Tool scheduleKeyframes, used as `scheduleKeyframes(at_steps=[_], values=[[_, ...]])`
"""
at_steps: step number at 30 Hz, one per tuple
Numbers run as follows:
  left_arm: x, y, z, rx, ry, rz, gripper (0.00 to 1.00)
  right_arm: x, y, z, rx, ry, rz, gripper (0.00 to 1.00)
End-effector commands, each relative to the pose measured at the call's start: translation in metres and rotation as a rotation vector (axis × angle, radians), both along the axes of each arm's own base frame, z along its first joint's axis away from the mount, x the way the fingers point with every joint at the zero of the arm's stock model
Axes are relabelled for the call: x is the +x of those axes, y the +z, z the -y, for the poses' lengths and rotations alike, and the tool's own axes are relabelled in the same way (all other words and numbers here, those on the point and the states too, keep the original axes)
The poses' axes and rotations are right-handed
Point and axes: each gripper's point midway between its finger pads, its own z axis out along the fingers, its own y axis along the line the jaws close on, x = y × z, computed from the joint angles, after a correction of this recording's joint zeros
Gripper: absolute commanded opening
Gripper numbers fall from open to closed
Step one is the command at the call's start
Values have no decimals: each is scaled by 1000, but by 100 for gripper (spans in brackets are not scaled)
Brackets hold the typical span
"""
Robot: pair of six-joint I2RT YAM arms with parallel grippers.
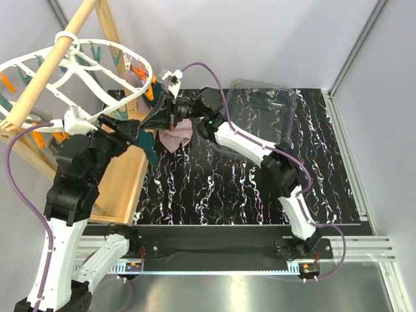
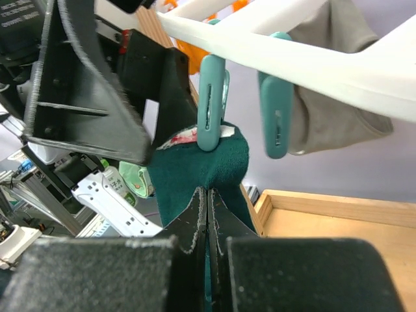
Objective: Clip the socks to the hanger
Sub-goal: Clamp the sock onto the hanger.
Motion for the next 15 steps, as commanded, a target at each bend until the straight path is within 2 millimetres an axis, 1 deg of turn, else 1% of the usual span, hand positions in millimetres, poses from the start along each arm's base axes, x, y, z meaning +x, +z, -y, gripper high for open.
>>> scheduleKeyframes(at_steps=[1, 2, 3, 4, 6, 7, 8, 10, 11, 12, 14, 15], values=[[-9, 11, 1, -8, -18, 37, 75, -5, 13, -6, 46, 6, 23, 1], [-12, 10, -1, -2, -12, 41, 76, -4, 11, -7, 37, 7, 16, 3], [-14, 11, -4, 9, -2, 45, 78, -2, 8, -9, 31, 4, 11, 12], [-16, 9, -6, 16, 4, 43, 81, 0, 5, -11, 12, 1, -5, 16], [-22, 10, -12, 32, 23, 57, 83, 3, 2, -14, 2, -2, -5, 23], [-25, 10, -14, 34, 26, 61, 84, 5, -1, -15, -13, -6, -18, 30], [-26, 9, -14, 39, 27, 63, 86, 6, -3, -16, -19, -12, -23, 34], [-32, 11, -15, 48, 22, 85, 86, 8, -5, -18, -29, -25, -15, 39], [-33, 9, -15, 59, 13, 88, 86, 10, -8, -18, -47, -30, -24, 40], [-36, 8, -8, 61, -27, 94, 86, 10, -7, -18, -46, -43, -2, 40], [-41, 10, -1, 74, -79, 124, 86, 12, -12, -18, -79, -60, -7, 41], [-43, 6, 7, 78, -130, 126, 86, 13, -12, -16, -78, -90, 23, 41]])
